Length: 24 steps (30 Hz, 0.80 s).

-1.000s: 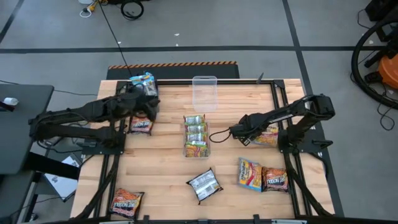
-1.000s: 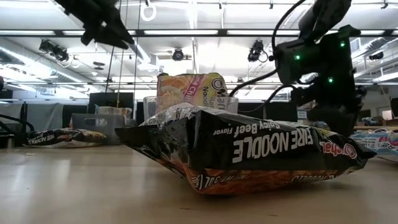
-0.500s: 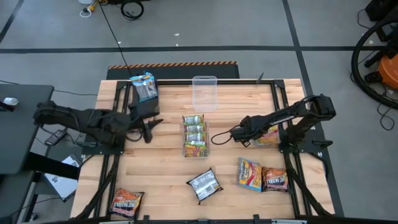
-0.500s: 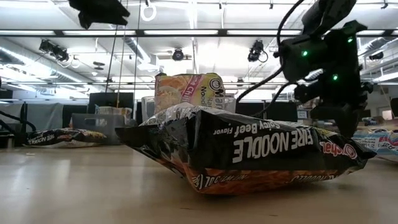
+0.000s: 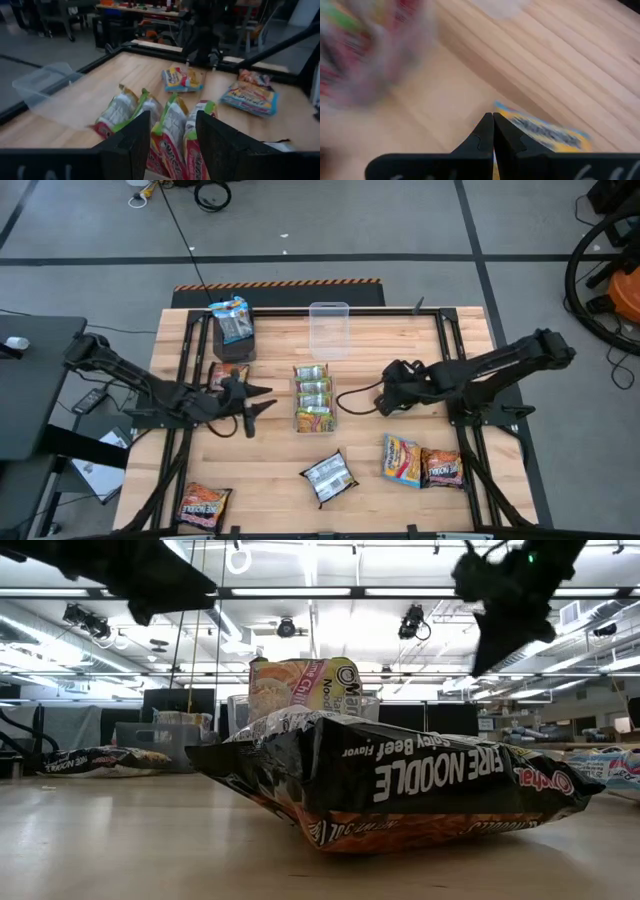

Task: Sort Maruchan noodles
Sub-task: Put the blue noodle pack into the black bin

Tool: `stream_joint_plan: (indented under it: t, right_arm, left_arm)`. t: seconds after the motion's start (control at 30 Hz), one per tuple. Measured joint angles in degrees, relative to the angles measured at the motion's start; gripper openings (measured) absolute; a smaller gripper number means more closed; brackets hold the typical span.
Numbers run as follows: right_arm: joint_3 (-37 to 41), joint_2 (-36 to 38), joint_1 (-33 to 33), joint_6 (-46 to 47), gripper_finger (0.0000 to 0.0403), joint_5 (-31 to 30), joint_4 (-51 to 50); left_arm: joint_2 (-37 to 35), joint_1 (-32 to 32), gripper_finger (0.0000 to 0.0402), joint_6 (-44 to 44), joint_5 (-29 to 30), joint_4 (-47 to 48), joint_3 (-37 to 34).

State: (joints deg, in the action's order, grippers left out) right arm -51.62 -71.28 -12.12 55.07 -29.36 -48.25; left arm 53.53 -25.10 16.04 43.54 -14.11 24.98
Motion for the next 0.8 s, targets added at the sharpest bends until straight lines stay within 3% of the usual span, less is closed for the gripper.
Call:
stream_joint_plan:
  t: [0.17, 0.3, 0.43, 0.57, 0.8]
  right_arm:
    - [0.0, 1.0, -2.3, -7.7, 0.0008, 0.3, 5.1]
    - [1.2, -2.2, -7.9, -14.5, 0.0029, -3.9, 5.6]
    - [1.3, -7.4, -14.6, -12.8, 0.0043, -10.5, 5.6]
    - [1.3, -14.4, -19.3, -12.6, 0.0061, -12.6, 5.3]
    - [1.4, -25.0, -19.5, -4.1, 0.0132, -12.6, -1.5]
  left_arm:
    - [9.4, 1.9, 0.0186, -6.2, 0.1, -6.0, 3.1]
    - [14.6, 2.4, 0.0200, -11.8, 0.0, -6.3, 6.6]
    - [16.1, 2.0, 0.0203, -15.0, -1.5, -6.2, 8.2]
    - [15.8, 1.0, 0.0203, -17.7, -0.9, -5.0, 8.3]
    - [15.4, -0.3, 0.0203, -18.3, 0.4, -3.8, 8.2]
